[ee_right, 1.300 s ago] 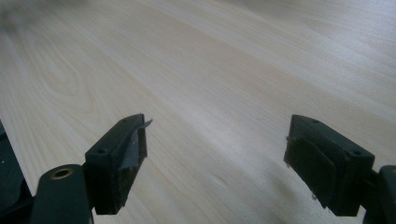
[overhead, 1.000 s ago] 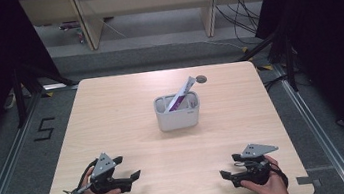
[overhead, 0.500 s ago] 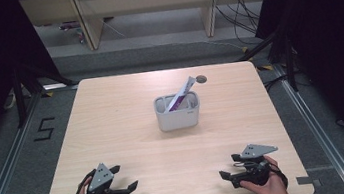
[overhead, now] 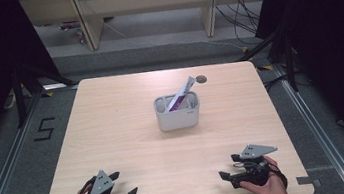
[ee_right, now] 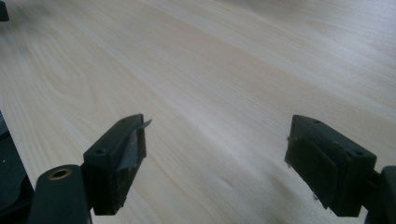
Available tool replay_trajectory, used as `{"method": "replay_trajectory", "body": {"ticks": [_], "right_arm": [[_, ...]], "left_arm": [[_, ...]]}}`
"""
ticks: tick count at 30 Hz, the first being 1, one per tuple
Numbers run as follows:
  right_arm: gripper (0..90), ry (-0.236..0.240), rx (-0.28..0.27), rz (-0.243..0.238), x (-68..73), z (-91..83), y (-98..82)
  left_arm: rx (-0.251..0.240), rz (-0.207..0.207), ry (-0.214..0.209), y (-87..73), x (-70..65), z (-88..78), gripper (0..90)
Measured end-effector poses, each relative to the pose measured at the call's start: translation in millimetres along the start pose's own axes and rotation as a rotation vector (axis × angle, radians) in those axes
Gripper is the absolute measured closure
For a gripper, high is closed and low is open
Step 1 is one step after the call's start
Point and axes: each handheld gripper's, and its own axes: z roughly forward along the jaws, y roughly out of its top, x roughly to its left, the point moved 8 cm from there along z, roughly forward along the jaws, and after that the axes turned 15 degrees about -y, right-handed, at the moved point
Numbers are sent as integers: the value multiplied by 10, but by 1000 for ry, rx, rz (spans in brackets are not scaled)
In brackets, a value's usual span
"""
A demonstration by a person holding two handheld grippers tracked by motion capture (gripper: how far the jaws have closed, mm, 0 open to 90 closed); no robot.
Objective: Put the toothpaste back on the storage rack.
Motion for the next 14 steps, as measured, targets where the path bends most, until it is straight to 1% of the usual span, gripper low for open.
{"method": "replay_trajectory", "body": {"ticks": [1, 3, 4, 5, 6, 7, 8, 10, 12, 13, 14], "right_arm": [[208, 1, 1, 0, -2, 1, -1], [208, 1, 1, 1, 0, 0, 0], [208, 3, 2, 3, 7, -1, 0], [208, 6, -4, 5, 16, 1, 5], [208, -5, -8, 2, 9, 2, 7], [208, -4, -6, 3, 11, 2, 6], [208, -4, -6, 3, 11, 3, 5], [208, -9, -2, 6, 5, 2, 0], [207, -6, -10, 8, 4, 7, 7], [207, -6, -10, 8, 1, 7, 7], [207, -20, -8, 3, -15, 1, 6]], "left_arm": [[13, 14, 6, -11, 29, -3, 165], [33, 5, 18, -39, 78, -7, 165], [27, -5, 29, -46, 93, -7, 164], [8, -17, 23, -35, 76, 4, 164], [16, -9, 21, -37, 72, -4, 164], [30, 5, 16, -37, 71, -13, 164], [4, -10, 19, -18, 53, 4, 164], [5, -6, 10, -12, 51, 6, 164], [8, -6, 13, -15, 59, 7, 163], [-1, -12, 10, -9, 53, 9, 163], [-5, -13, 11, -4, 54, 9, 163]]}}
